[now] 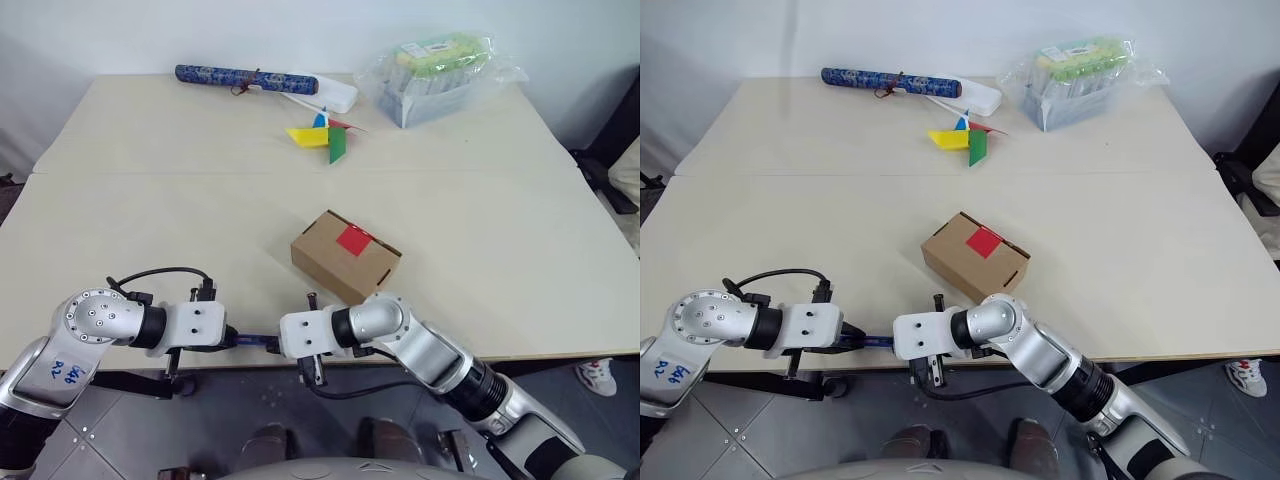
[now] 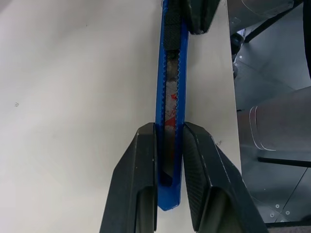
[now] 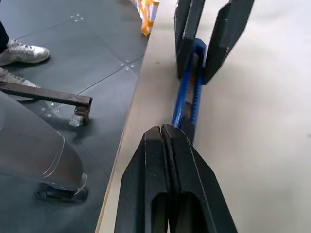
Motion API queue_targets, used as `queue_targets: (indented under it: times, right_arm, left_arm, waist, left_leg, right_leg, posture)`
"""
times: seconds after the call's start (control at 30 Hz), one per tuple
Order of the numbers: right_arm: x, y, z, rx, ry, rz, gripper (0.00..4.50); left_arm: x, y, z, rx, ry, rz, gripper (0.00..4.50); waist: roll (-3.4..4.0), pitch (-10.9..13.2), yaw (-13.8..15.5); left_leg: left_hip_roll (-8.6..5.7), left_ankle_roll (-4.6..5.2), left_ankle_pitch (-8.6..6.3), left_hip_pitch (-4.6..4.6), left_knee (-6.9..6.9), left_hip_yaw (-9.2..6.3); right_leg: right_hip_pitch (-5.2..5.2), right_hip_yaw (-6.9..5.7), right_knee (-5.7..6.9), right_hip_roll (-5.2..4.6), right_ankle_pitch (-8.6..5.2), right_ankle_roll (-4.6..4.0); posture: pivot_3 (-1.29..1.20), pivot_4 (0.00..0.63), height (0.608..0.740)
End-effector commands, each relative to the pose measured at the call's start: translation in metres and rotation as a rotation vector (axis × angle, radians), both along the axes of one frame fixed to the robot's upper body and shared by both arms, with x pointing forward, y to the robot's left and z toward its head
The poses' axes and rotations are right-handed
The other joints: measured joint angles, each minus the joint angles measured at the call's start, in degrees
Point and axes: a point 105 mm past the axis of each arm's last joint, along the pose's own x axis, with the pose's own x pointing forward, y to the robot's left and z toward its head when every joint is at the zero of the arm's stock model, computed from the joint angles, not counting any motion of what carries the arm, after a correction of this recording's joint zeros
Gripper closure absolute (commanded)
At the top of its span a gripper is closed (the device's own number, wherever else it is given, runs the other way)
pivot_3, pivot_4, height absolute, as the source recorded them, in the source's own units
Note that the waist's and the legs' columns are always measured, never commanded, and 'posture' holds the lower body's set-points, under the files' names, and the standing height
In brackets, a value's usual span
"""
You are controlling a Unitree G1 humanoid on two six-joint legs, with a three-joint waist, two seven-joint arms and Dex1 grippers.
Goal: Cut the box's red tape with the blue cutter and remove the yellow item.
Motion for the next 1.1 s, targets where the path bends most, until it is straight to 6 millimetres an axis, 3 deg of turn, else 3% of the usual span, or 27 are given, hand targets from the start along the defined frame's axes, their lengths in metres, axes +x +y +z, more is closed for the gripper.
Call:
queue_targets:
  times: [0.03,0.3,1.1]
  right_arm:
    - [0.002,-0.003,0.024,0.064,-0.036,-0.006,4.45]
    - [0.008,-0.015,0.02,0.032,-0.048,-0.038,4.45]
    - [0.008,-0.013,-0.007,-0.043,-0.046,0.013,4.45]
  left_arm:
    - [-0.008,0.0,-0.016,0.037,0.067,-0.019,4.1]
    - [-0.007,-0.002,-0.015,0.035,0.065,-0.027,4.1]
    - [-0.006,-0.004,-0.014,0.029,0.066,-0.026,4.1]
  waist:
    - [0.0,0.0,0.0]
    - [0.0,0.0,0.1]
    - [0.05,0.0,0.1]
  left_leg:
    - [0.0,0.0,0.0,0.0,0.0,0.0]
    - [-0.01,0.0,0.0,0.0,-0.01,0.0]
    - [-0.01,0.0,0.0,0.01,0.0,0.0]
  right_leg:
    - [0.0,0.0,0.0,0.0,0.0,0.0]
    - [0.0,0.0,0.0,0.0,0.0,0.0]
    - [0.03,0.0,-0.01,0.0,0.0,0.0]
  posture:
    - [0.0,0.15,0.74]
    - [0.0,0.15,0.74]
    - [0.0,0.15,0.74]
